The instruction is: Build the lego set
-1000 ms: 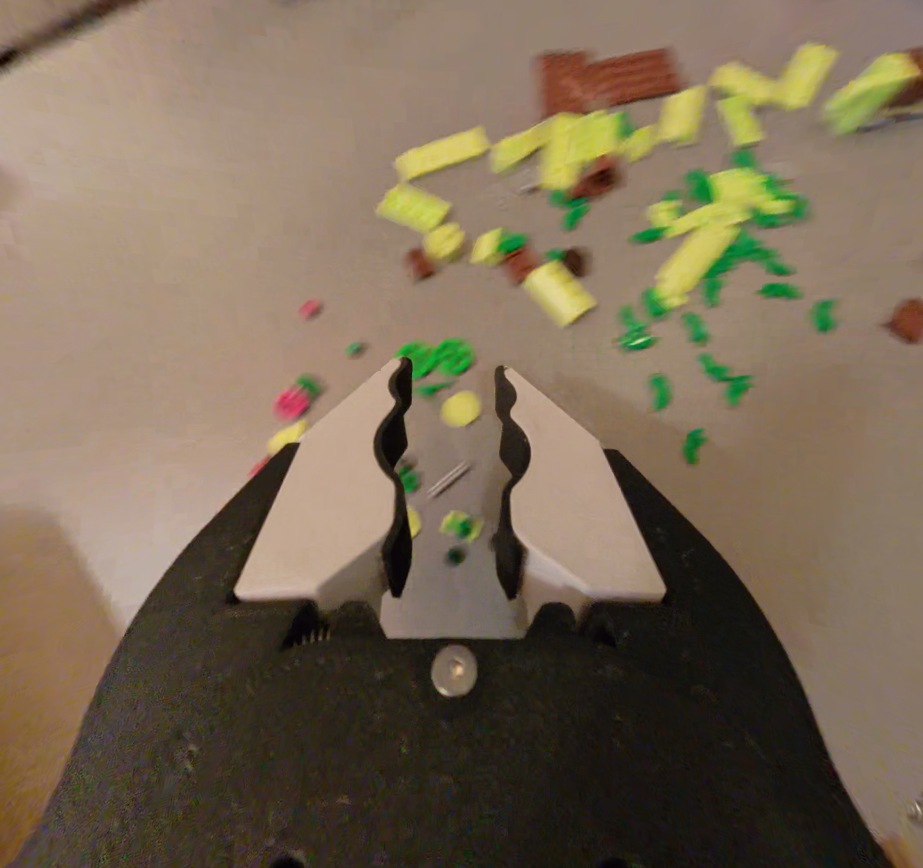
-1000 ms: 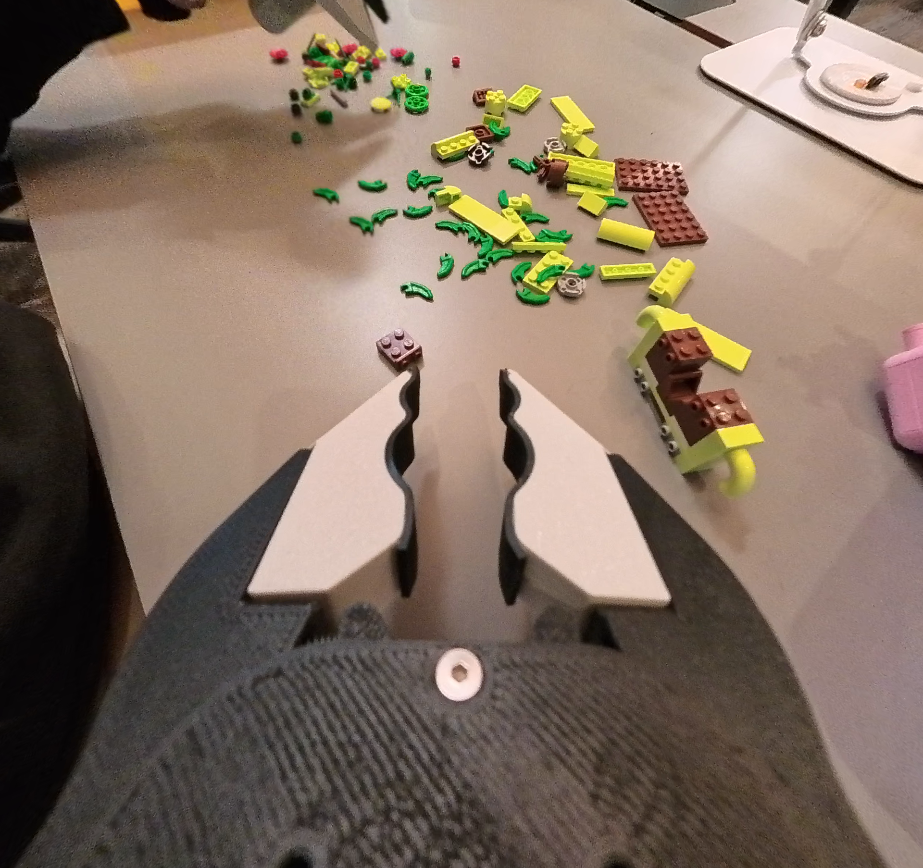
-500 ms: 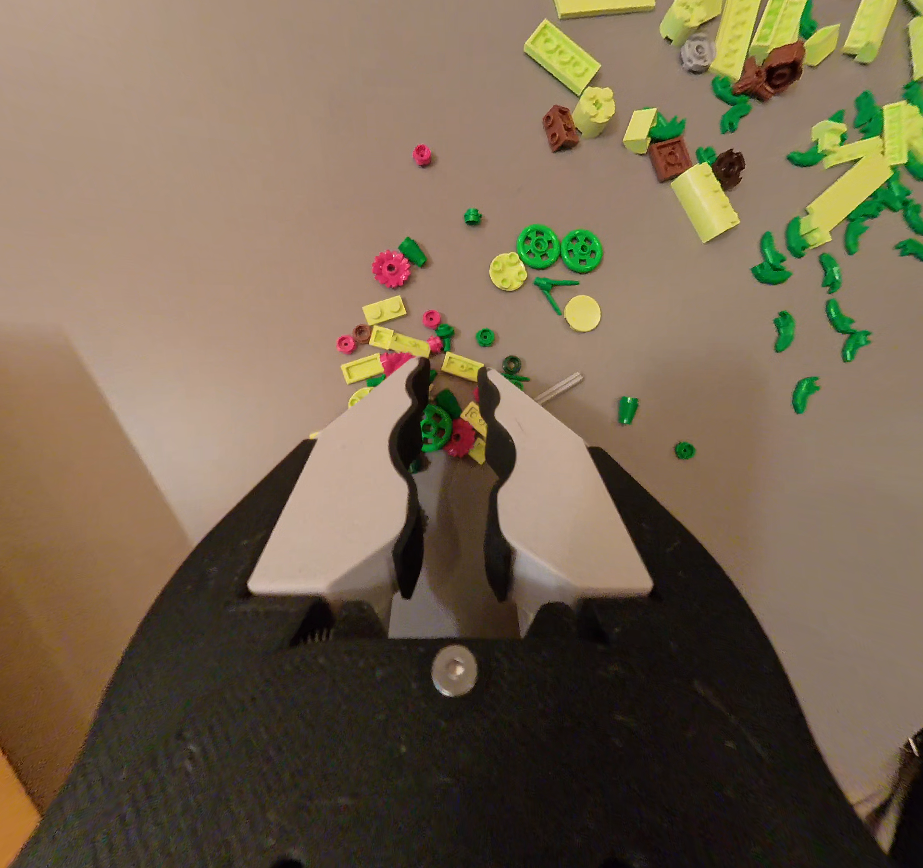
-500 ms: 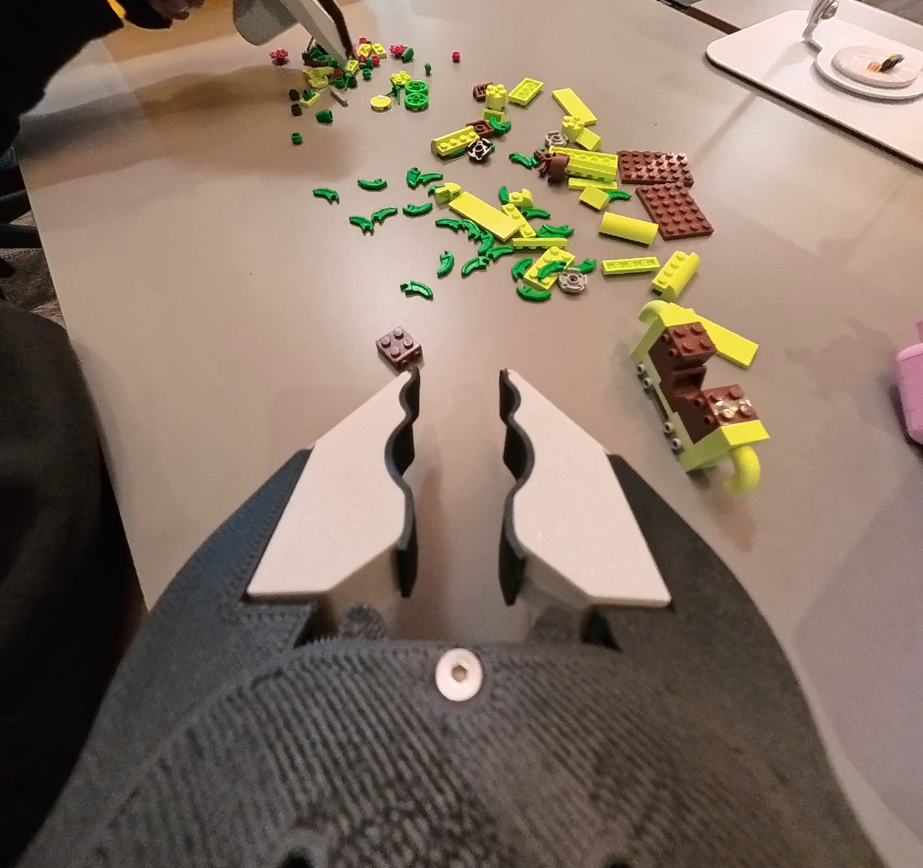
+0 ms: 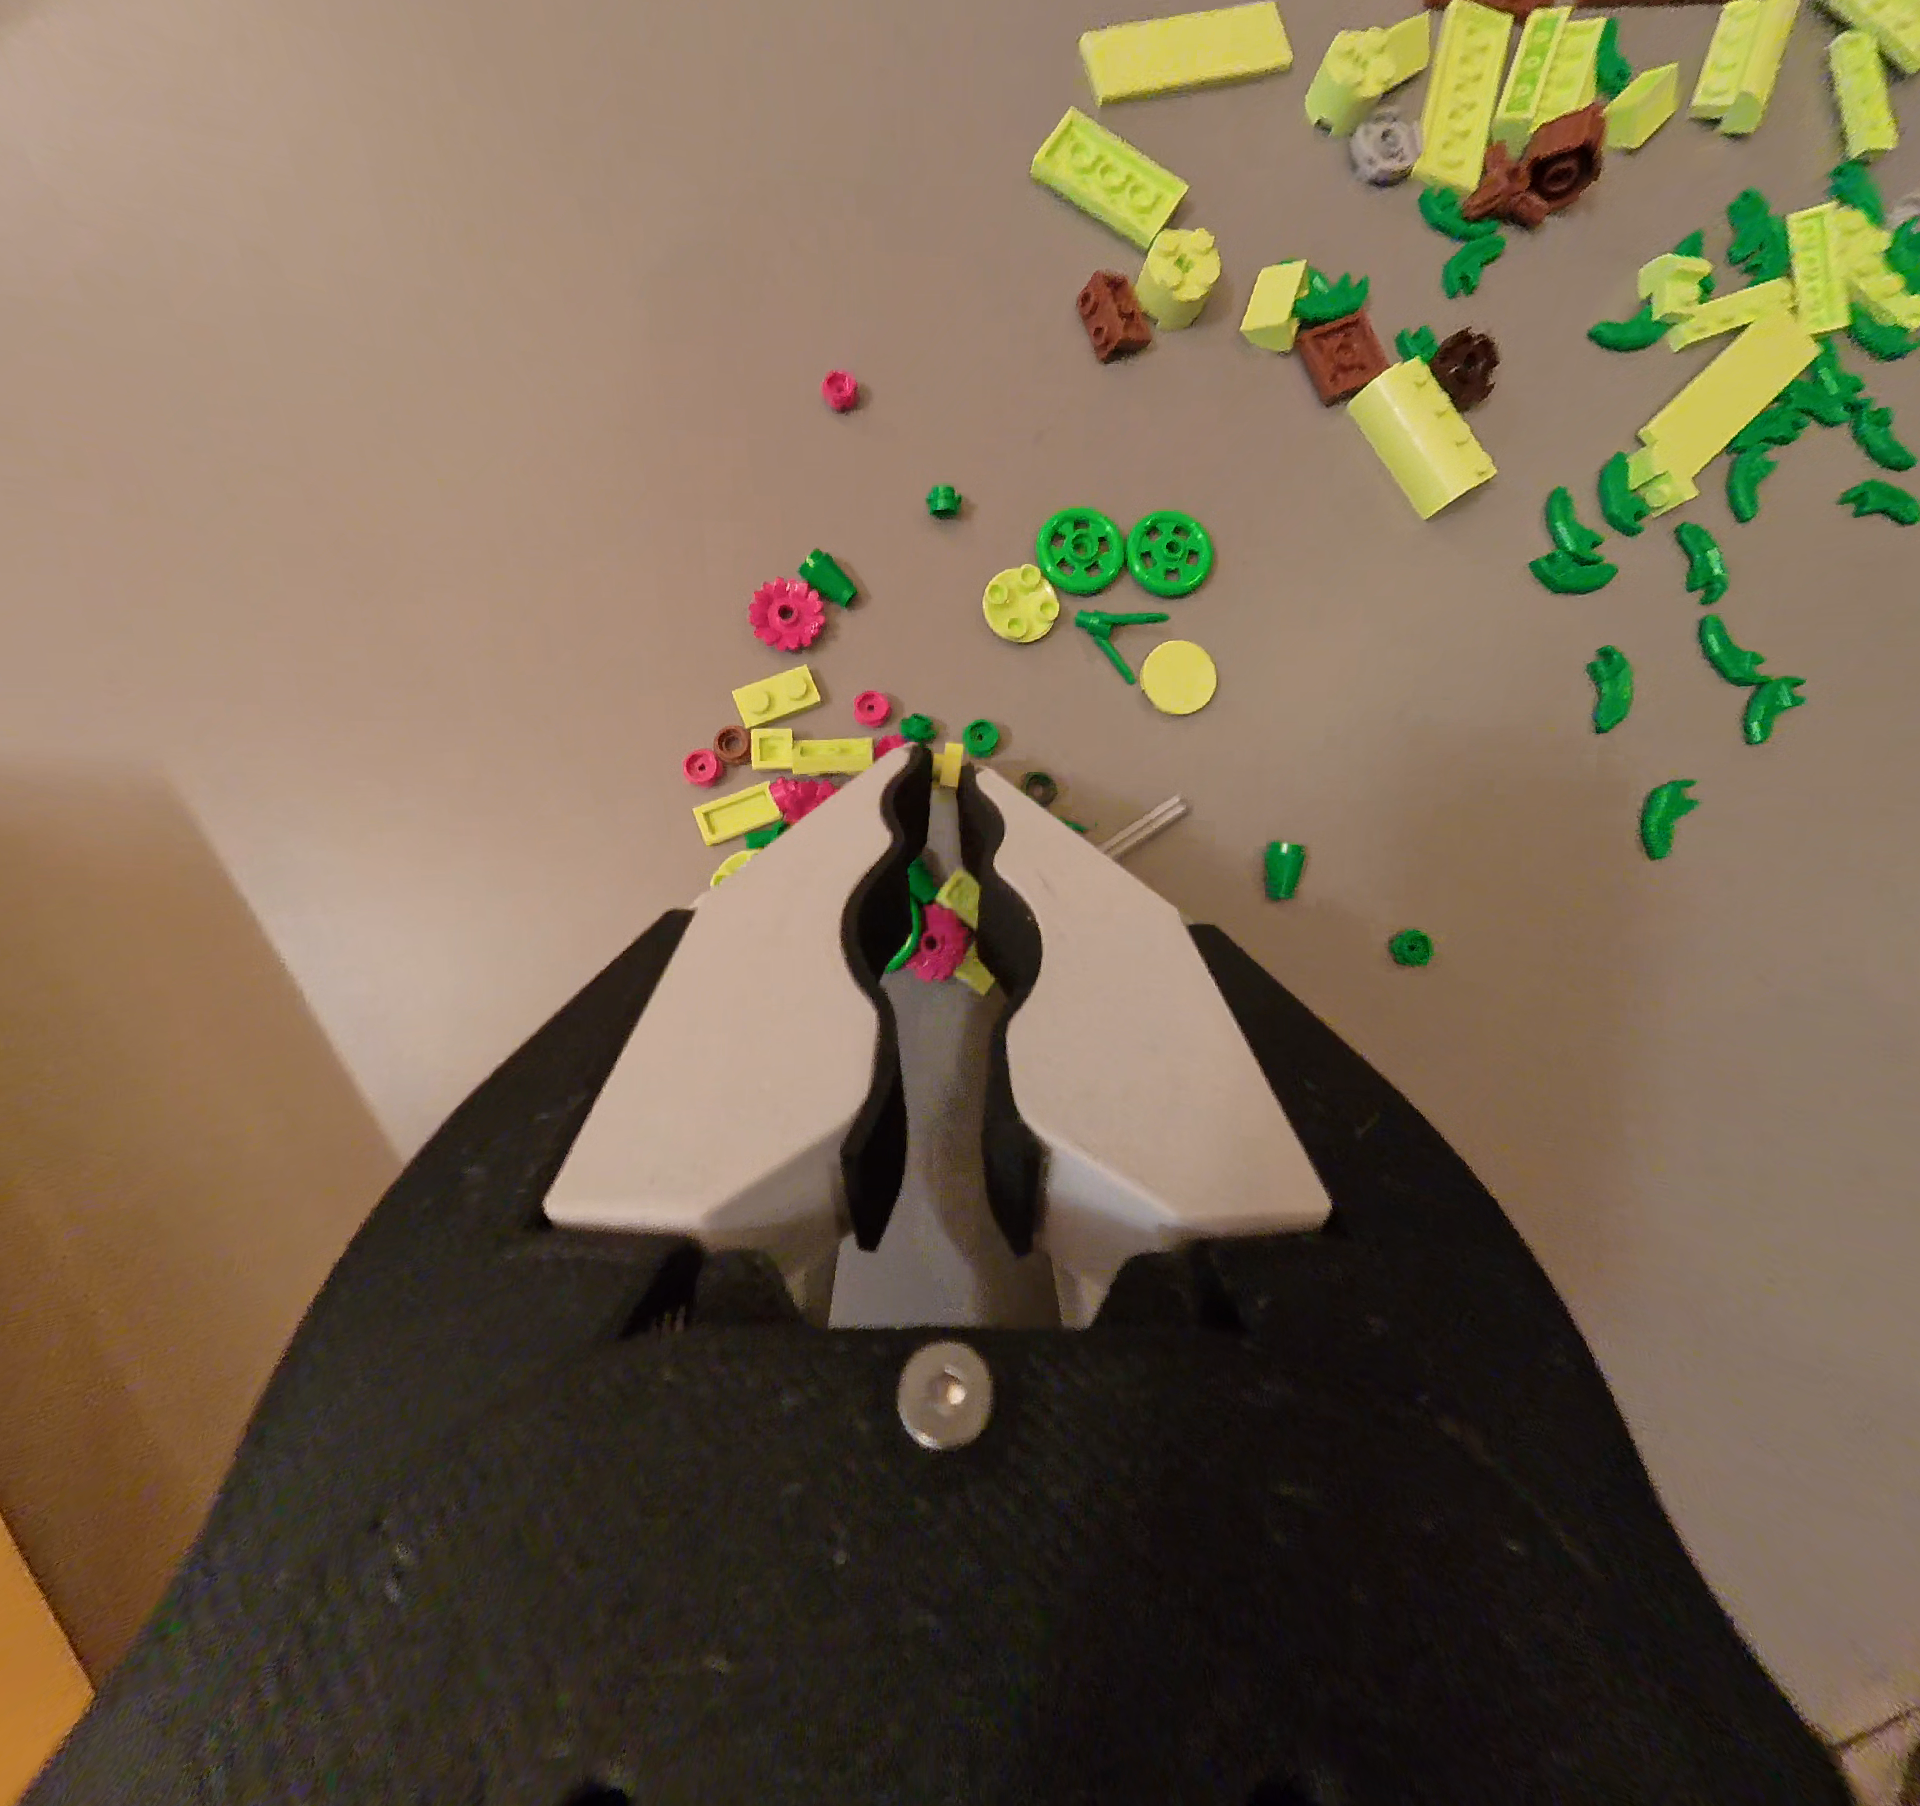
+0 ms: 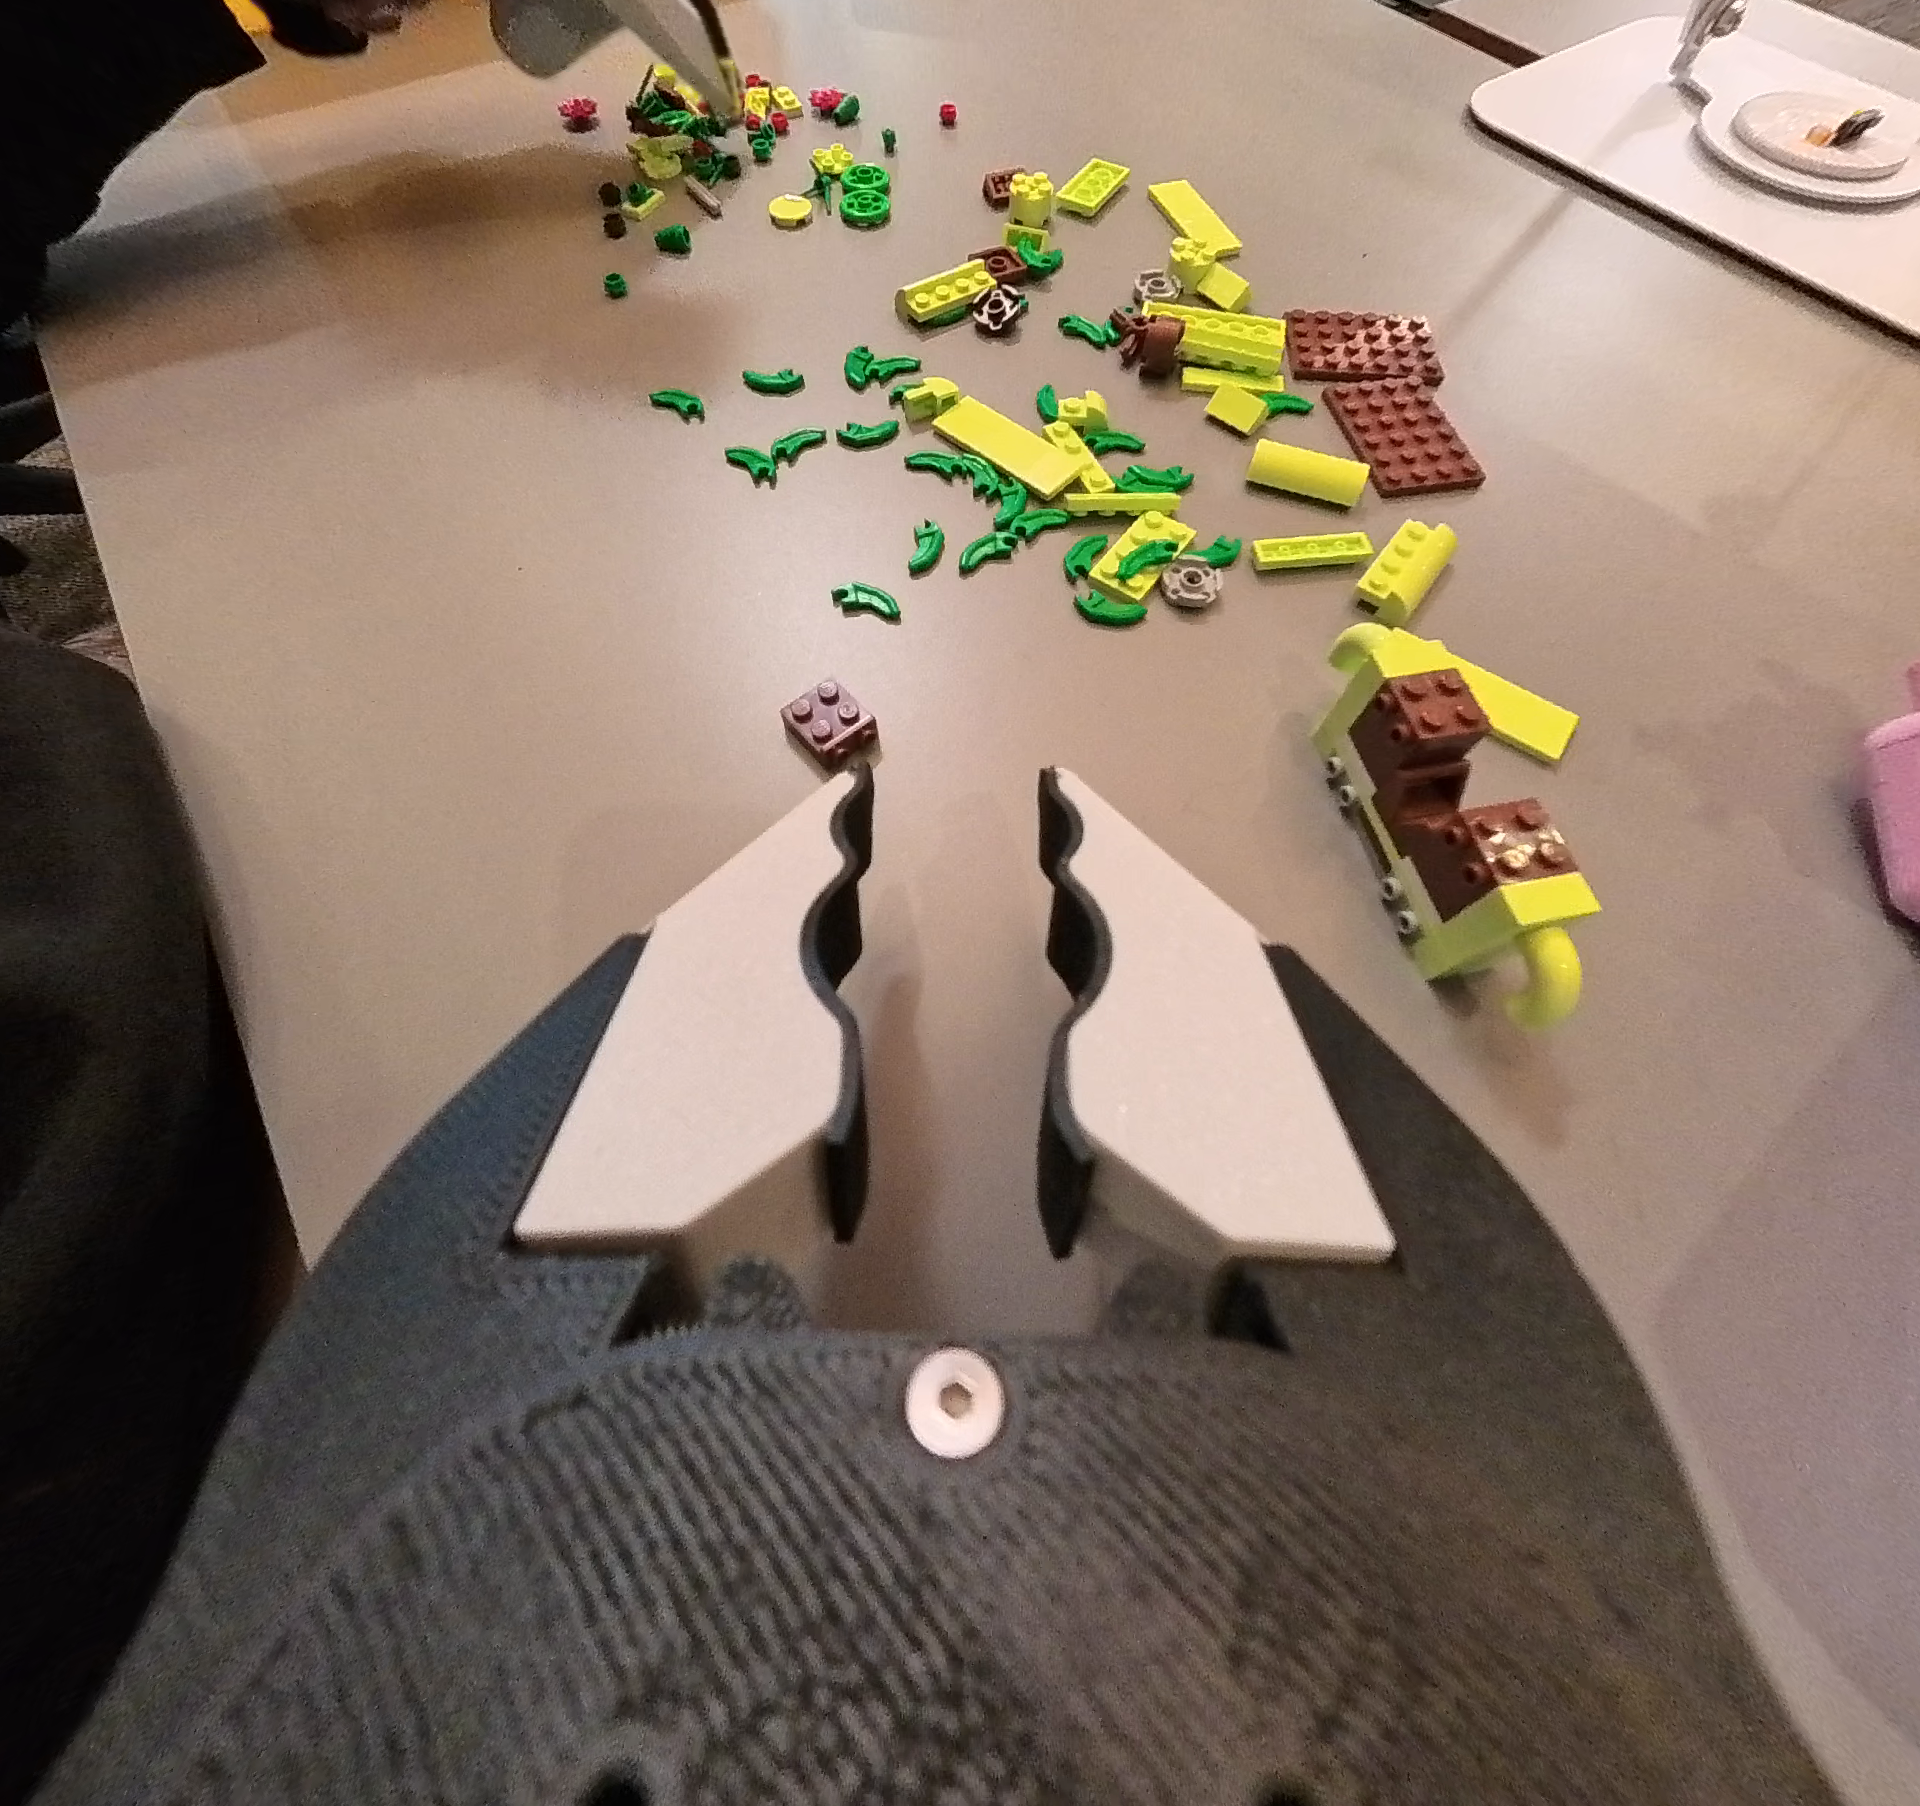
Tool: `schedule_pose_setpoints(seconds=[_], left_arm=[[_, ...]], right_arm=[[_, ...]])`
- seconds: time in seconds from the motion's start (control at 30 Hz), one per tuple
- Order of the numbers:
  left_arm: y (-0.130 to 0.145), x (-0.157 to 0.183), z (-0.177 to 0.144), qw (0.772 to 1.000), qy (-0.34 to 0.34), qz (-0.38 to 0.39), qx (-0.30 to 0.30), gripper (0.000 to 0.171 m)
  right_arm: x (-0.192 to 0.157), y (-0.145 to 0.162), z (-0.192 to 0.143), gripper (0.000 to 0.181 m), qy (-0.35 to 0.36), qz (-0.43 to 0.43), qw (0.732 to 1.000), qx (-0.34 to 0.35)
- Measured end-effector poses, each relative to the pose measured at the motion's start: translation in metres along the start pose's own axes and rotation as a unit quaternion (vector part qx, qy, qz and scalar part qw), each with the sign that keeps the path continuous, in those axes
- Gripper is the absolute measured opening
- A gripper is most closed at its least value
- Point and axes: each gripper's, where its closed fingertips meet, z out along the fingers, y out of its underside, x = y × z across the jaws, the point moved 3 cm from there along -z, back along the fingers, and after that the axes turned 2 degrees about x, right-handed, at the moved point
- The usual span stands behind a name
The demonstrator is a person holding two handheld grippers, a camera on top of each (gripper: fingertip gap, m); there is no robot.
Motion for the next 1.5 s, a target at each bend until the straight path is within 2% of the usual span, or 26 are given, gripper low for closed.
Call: schedule_pose_setpoints(seconds=[0.1,0.2,0.33,0.47,0.6,0.67,0.87,1.1,1.37,1.5], left_arm=[[-0.015,0.014,-0.007,0.998,0.021,0.033,0.044,0.002],[-0.036,0.055,-0.014,0.983,0.067,0.121,0.118,0.002],[-0.055,0.134,-0.017,0.940,0.104,0.254,0.202,0.002],[-0.057,0.217,-0.009,0.899,0.139,0.343,0.232,0.002],[-0.052,0.261,0.000,0.858,0.080,0.442,0.248,0.002],[-0.047,0.274,0.004,0.844,0.070,0.471,0.248,0.002],[-0.037,0.299,0.006,0.829,0.105,0.488,0.252,0.002],[-0.033,0.303,0.007,0.823,0.109,0.497,0.251,0.002],[-0.028,0.307,0.004,0.814,0.127,0.506,0.256,0.002],[-0.027,0.306,0.004,0.812,0.129,0.507,0.257,0.002]], right_arm=[[0.000,0.000,0.000,0.030,0.000,0.000,1.000,-0.001],[0.001,0.000,0.000,0.030,0.002,0.000,1.000,-0.001],[0.003,-0.002,-0.002,0.029,0.006,0.008,1.000,0.013],[0.002,-0.012,-0.011,0.029,0.002,0.018,0.998,0.062],[-0.015,-0.030,-0.016,0.036,-0.059,0.091,0.985,0.132],[-0.022,-0.035,-0.016,0.039,-0.096,0.138,0.974,0.149],[-0.028,-0.032,-0.011,0.039,-0.152,0.213,0.956,0.132],[-0.037,-0.029,-0.009,0.021,-0.198,0.240,0.943,0.116],[-0.038,-0.029,-0.010,0.021,-0.232,0.274,0.926,0.119],[-0.040,-0.029,-0.009,0.012,-0.233,0.269,0.928,0.116]])
